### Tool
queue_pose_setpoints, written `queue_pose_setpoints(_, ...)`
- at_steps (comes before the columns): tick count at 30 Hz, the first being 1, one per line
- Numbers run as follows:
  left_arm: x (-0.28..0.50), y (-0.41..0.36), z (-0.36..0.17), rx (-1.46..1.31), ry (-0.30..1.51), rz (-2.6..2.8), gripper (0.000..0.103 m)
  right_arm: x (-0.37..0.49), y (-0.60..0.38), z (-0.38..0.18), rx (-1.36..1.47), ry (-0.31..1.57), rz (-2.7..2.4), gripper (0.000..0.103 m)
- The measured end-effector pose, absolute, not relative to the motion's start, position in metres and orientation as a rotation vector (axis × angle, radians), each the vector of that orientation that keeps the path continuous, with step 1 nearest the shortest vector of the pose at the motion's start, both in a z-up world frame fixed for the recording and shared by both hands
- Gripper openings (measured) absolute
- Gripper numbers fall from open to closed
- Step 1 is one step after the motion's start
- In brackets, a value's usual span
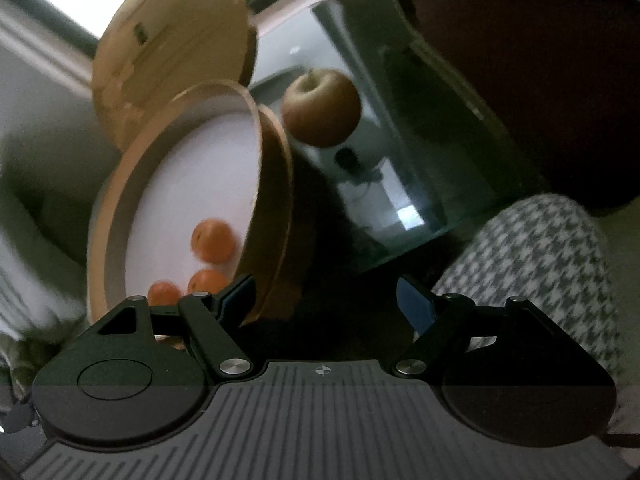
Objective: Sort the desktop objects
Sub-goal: 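Move the right tool toward the apple beside the box, then close the right tool on the apple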
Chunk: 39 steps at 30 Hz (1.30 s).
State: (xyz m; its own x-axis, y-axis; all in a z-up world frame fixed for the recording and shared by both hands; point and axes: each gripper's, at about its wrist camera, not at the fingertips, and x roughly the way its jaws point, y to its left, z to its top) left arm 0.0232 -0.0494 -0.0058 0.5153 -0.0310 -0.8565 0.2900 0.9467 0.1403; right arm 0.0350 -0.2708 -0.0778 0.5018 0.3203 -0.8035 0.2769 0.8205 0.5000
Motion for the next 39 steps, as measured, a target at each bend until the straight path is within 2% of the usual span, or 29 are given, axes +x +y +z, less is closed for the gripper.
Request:
queue_pose_setpoints(8,0.058,-0.066,0.005,0.264,0.997,-0.227,0.102,0.069,-0.3,-0.076,0.693,1.043,-0.058,0.082)
queue_pose_setpoints(19,0.106,-0.025,0.012,0.174,1.005,-0.097,0.102,0.163,-0.308,-0.09,0.799,1.028,-0.127,0.084)
queue_pose_setpoints(31,0.124,0.006,0.005,0.108,1.03,-0.025,0.102,0.228,-0.274,-0.115,0.721,1.116,-0.221,0.089)
queue_pose_setpoints(39,0.124,0.018,0.002,0.088,1.045,-0.01,0.102,0.24,-0.262,-0.124,0.654,1.176,-0.263,0.084)
